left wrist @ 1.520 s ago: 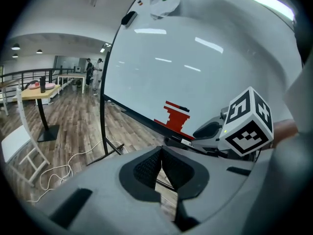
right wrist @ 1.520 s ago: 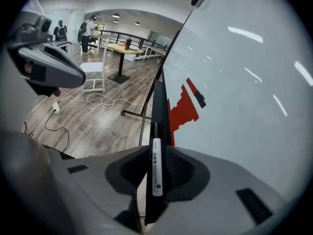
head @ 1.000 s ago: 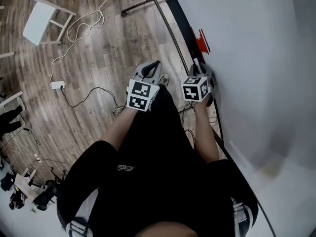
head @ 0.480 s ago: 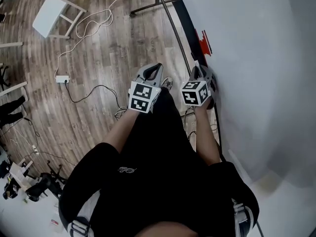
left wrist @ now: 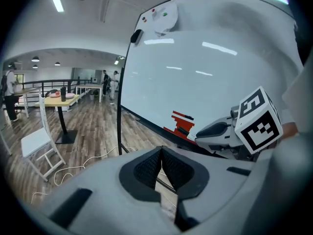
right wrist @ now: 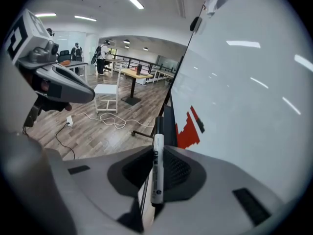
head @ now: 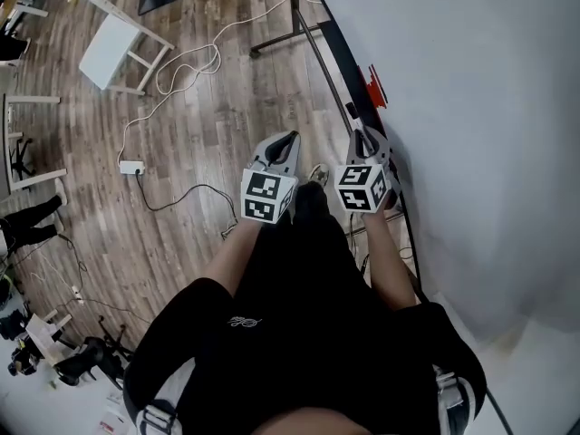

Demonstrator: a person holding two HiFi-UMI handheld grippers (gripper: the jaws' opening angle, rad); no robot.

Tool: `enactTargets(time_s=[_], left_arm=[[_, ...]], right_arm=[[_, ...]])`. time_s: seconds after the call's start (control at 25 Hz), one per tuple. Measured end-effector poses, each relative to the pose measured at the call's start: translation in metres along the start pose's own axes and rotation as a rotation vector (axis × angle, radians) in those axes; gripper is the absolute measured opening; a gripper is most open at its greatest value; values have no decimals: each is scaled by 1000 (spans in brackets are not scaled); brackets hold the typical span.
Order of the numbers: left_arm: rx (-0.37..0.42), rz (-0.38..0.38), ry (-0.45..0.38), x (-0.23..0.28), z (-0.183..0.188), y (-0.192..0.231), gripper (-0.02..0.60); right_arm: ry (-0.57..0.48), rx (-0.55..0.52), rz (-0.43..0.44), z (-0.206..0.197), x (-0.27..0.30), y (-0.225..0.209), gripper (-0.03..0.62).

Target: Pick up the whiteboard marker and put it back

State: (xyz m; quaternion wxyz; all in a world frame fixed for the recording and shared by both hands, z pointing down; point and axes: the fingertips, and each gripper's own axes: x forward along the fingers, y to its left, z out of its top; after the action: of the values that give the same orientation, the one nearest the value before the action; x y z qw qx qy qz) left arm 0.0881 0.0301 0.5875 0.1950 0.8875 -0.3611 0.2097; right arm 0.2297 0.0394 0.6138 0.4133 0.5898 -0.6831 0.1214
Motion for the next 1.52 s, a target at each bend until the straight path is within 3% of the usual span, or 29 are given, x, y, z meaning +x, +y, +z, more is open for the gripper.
enactTargets(time_s=[0.24,0.52,0.76,0.96,1.52], left_arm=[[0,2,-79,-44,20,16,6],[-4,7,-241,-115,51,35,8],[22,7,-332,-174,60,39,6],[67,30,-386,-211,63,39,8],[-44,130,-415,-269,22,97,6]], right_arm=[[-197,59,14,63,-40,23,55],[-477,131,50,136,-116,76,55],[-703,232,89,164,-178,111,55],[-763,230,107,175,-204,146,54],[-796,118,198,201,-205,228,54]])
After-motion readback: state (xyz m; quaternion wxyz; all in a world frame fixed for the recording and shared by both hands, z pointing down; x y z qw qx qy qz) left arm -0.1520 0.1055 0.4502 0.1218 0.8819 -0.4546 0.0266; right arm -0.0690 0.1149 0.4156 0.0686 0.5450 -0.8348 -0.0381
